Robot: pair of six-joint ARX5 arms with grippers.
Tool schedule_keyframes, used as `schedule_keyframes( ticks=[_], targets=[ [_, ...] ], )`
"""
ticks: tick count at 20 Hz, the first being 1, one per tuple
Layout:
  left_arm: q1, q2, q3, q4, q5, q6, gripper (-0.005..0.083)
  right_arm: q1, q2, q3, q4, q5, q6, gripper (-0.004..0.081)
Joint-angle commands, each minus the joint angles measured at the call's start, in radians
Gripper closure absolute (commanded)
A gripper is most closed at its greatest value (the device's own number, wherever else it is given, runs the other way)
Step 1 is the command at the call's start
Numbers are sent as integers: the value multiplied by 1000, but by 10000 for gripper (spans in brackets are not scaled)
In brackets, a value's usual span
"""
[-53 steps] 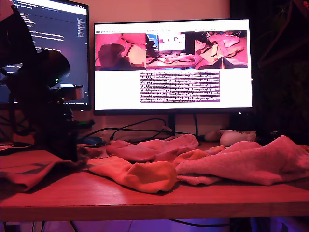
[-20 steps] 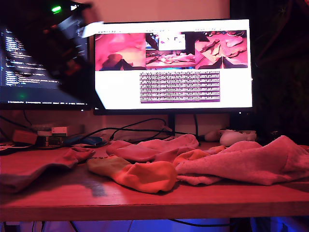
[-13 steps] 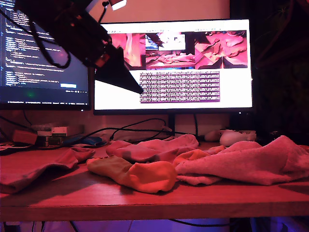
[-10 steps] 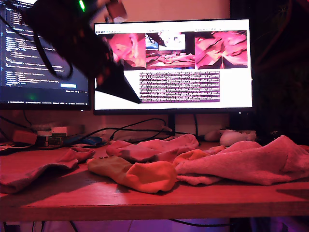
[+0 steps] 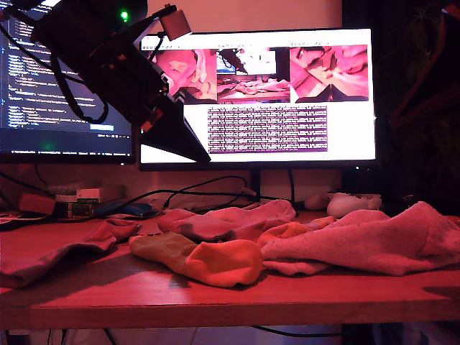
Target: Pair up the socks based on colour and pattern, by placing them on top of one another
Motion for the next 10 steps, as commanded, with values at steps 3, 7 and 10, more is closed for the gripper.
schedule_keyframes(
  ticks=[3,7,10],
  targets=[
    [-2,5,-9,-18,3,4,792,6,-6,11,16,2,-11,780],
    [-3,5,-9,-32,0,4,792,6,-6,11,36,2,-11,780],
    [-3,5,-9,-119,-28,5,792,6,-6,11,30,2,-11,780]
  ],
)
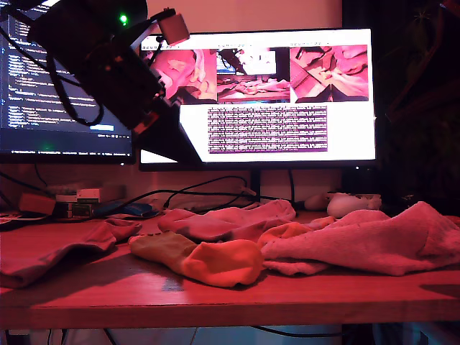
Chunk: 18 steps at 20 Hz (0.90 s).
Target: Pair up the socks based on colour and pattern, by placing them on top of one another
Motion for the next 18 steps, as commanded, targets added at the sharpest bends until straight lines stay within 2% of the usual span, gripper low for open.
schedule_keyframes(
  ticks=[1,3,5,6,9,10,13,18],
  targets=[
    [-3,5,-10,-77,-19,5,792,6,-4,11,2,0,-2,780],
    [-3,5,-10,-148,-30,38,791,6,-4,11,5,0,-3,780],
    [-3,6,-10,-114,-26,55,776,6,-4,11,10,0,-8,780],
    [-5,18,-10,-77,-18,57,730,6,-4,11,10,0,-8,780],
    [-20,69,-10,12,16,62,478,6,-4,11,9,0,-8,780],
    [-29,95,-10,44,16,88,449,6,-3,11,10,0,-8,780],
    [-52,159,-10,159,15,143,446,6,-3,11,11,1,-8,780],
    [-89,234,-7,340,15,153,447,6,-3,11,10,1,-8,780]
  ],
)
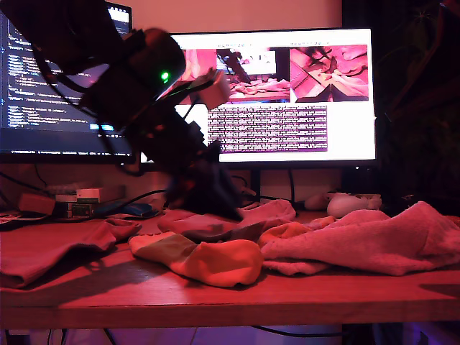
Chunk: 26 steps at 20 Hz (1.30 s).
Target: Pair up the socks based on colour and pattern, by placing them on top of one another
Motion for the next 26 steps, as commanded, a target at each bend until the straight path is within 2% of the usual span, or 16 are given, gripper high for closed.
schedule_keyframes(
  ticks=[1,9,13,16,19,21,26],
  targets=[
    [-17,39,-6,30,7,16,447,6,-2,11,7,1,-7,780],
    [-21,153,71,46,-5,11,455,6,-2,11,7,3,-7,780],
    [-21,185,97,41,-5,11,591,6,-2,11,7,3,-6,780],
    [-21,196,97,19,-5,-5,783,6,-2,11,6,3,-6,780],
    [-21,196,99,0,-6,-15,795,6,-2,11,7,3,-6,780],
    [-21,195,121,-36,-29,-75,795,6,-2,11,7,3,-6,780],
    [-19,133,245,-217,-81,-176,795,6,-2,11,7,3,-7,780]
  ],
)
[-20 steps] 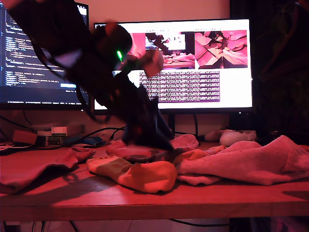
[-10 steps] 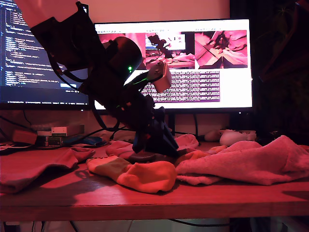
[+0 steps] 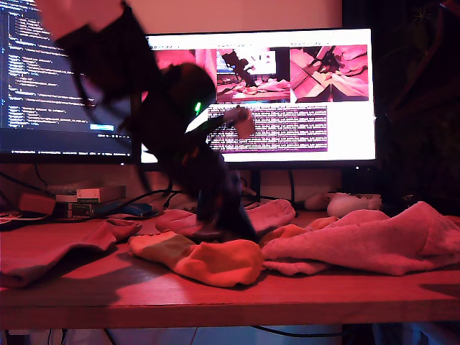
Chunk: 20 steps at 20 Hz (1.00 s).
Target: Pair up the socks based on colour and pattern, by placing them on top of one another
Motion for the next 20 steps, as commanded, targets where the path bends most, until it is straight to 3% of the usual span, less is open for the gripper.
schedule_keyframes(
  ticks=[1,5,14,17,20],
  targets=[
    [-1,-48,27,-48,-19,-12,795,6,-2,11,7,0,-7,780],
    [7,-120,102,-204,-84,24,795,6,-2,11,9,1,-7,780],
    [115,-229,267,-479,-91,86,795,6,-2,11,8,0,-6,780],
    [149,-262,283,-581,-105,64,795,6,-2,11,9,0,-6,780],
    [176,-278,283,-653,-129,-78,795,6,-2,11,11,-1,-6,780]
  ],
)
